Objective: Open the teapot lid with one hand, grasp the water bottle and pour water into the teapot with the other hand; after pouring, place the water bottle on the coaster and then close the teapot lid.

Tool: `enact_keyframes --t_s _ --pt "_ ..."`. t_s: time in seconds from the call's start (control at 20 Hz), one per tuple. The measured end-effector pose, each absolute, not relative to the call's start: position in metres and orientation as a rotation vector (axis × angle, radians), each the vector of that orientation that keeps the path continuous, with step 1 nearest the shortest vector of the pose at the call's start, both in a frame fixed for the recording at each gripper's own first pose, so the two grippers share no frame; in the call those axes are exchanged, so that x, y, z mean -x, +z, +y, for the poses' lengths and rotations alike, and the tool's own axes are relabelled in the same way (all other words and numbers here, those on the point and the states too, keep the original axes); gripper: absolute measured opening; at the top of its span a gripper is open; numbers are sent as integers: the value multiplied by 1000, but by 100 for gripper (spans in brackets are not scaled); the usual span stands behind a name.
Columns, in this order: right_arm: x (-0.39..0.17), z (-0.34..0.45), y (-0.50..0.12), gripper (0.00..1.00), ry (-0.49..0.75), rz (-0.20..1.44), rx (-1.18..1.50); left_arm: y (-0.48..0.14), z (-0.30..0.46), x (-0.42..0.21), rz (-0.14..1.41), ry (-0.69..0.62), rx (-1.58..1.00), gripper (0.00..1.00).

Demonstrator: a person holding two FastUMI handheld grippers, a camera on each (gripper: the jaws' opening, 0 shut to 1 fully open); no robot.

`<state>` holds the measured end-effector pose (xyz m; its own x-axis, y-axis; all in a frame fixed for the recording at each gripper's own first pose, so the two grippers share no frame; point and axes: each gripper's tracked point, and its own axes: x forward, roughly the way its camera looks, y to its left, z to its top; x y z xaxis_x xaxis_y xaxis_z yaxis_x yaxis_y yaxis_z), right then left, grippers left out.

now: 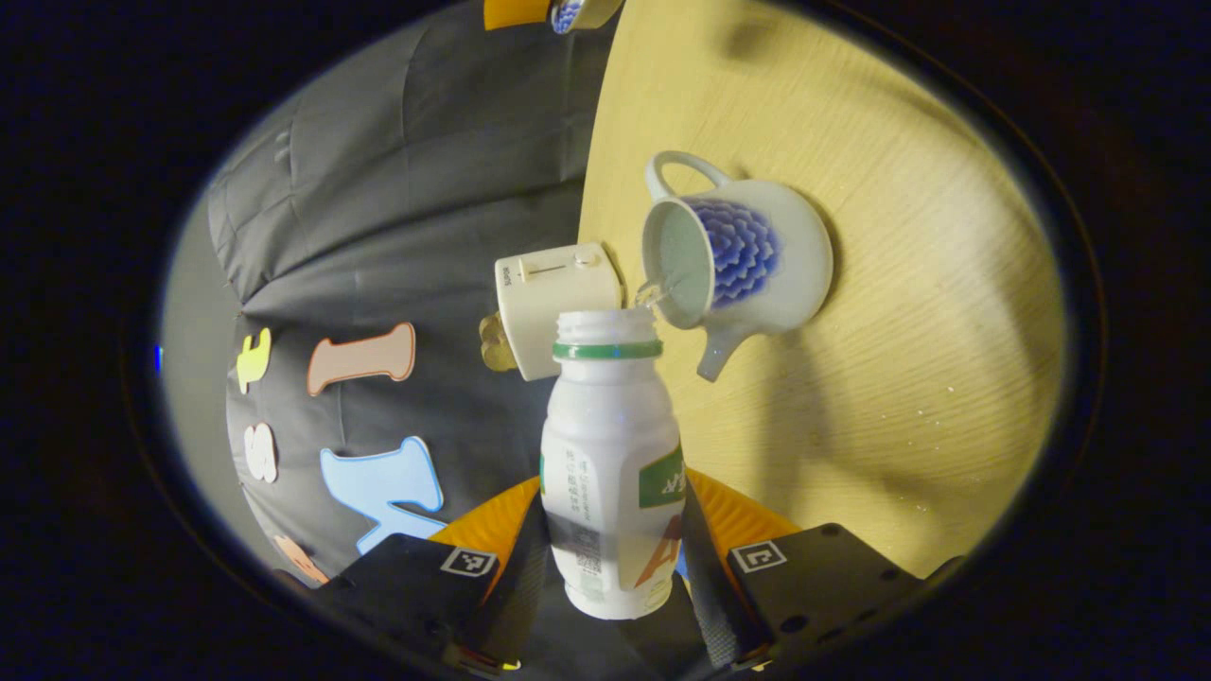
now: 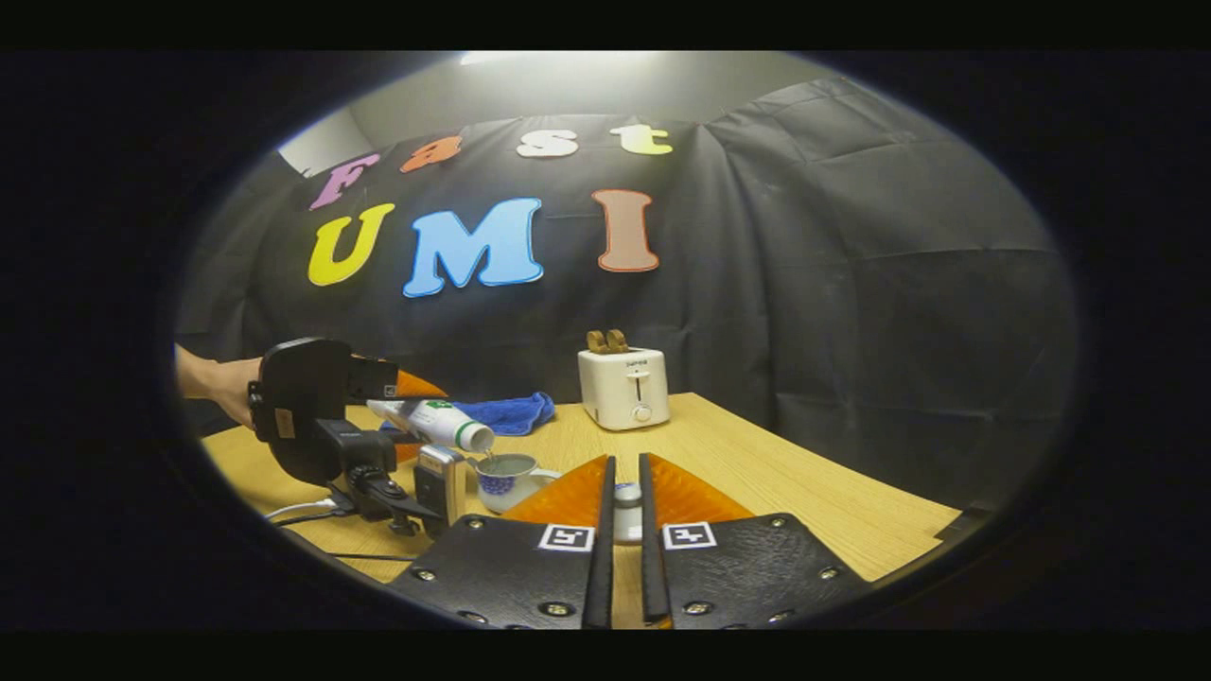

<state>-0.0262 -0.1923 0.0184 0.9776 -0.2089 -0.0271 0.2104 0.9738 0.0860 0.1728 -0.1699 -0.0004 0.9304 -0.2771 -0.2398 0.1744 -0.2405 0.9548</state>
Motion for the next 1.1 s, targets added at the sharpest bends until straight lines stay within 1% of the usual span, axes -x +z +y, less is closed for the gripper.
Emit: enact_keyframes --t_s 0.85,0.9,1.0,1.05,1.1 --pt "28 -195 21 12 -208 15 -96 19 -174 -174 -132 -393 -1853 75" --pt "28 -195 21 12 -208 14 -97 19 -175 -174 -136 -392 -1855 81" --pt "29 -196 20 12 -208 14 -98 21 -177 -173 -143 -387 -1862 81" --pt "29 -197 21 12 -208 14 -99 24 -177 -172 -152 -381 -1869 75" --pt "29 -197 21 12 -209 13 -99 26 -177 -172 -159 -376 -1880 75"
